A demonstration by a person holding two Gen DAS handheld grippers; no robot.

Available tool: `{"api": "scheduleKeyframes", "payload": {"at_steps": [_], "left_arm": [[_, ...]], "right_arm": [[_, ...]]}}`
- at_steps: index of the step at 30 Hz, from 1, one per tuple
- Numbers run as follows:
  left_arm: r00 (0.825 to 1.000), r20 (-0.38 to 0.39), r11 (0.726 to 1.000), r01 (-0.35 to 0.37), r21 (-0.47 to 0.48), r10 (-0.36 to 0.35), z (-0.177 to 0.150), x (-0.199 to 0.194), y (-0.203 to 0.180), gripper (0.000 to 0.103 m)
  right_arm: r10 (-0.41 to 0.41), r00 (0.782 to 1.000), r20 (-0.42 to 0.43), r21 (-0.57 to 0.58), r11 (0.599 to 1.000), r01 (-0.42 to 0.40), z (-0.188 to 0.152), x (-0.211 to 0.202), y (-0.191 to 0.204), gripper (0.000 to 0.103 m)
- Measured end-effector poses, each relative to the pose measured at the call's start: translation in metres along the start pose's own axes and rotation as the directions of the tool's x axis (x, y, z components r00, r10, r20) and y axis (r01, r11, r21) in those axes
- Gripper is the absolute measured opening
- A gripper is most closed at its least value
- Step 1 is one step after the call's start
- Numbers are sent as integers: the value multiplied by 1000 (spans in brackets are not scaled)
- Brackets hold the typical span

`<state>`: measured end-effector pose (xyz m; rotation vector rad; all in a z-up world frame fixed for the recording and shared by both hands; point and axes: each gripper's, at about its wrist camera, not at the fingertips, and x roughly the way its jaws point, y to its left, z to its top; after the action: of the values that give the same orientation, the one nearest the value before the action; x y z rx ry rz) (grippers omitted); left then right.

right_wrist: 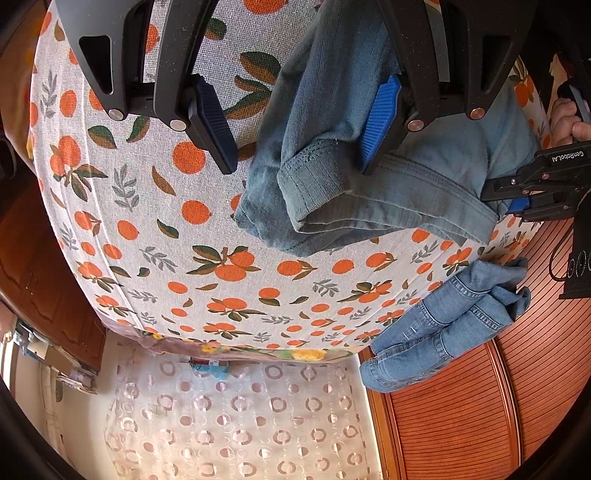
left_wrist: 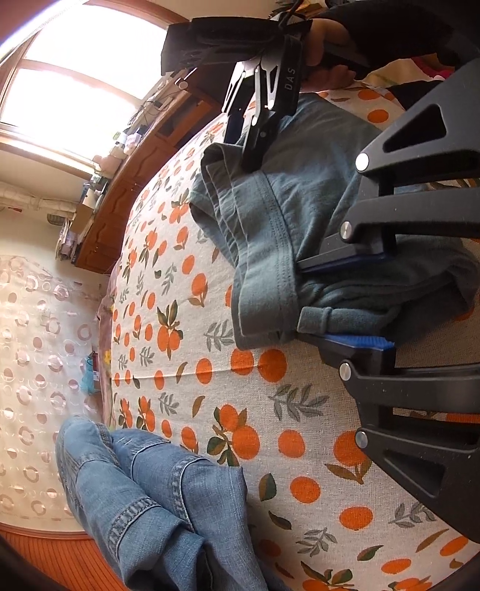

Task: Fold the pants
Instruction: 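Grasp the folded shorts with both grippers and lift them, then carry the shorts onto the jeans stack and lower them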

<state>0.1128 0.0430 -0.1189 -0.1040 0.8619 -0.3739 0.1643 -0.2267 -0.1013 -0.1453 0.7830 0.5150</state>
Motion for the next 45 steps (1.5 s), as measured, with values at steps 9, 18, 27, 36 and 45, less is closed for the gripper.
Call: {"api": "scheduleKeyframes", "payload": {"at_steps": [9,18,27,36,45], "left_arm": [[1000,1,1000,2,13,-2,4,2,0,25],[994,106,999,36,-2,-36,7,-31,-4,13],[971,240,1000,1,-30,6,36,-82,18,13],[935,337,992,-81,-96,109,86,-106,56,13],[922,335,974,-141,-178,194,113,-104,105,13]], "right_arm": [[39,999,-24,-8,999,-39,3,0,2,48],[82,997,8,-40,996,-81,23,-12,12,16],[122,982,144,-168,981,-97,82,-36,41,16],[157,964,212,-272,958,-96,165,-25,63,16],[167,969,184,-409,909,-79,250,51,92,16]]}}
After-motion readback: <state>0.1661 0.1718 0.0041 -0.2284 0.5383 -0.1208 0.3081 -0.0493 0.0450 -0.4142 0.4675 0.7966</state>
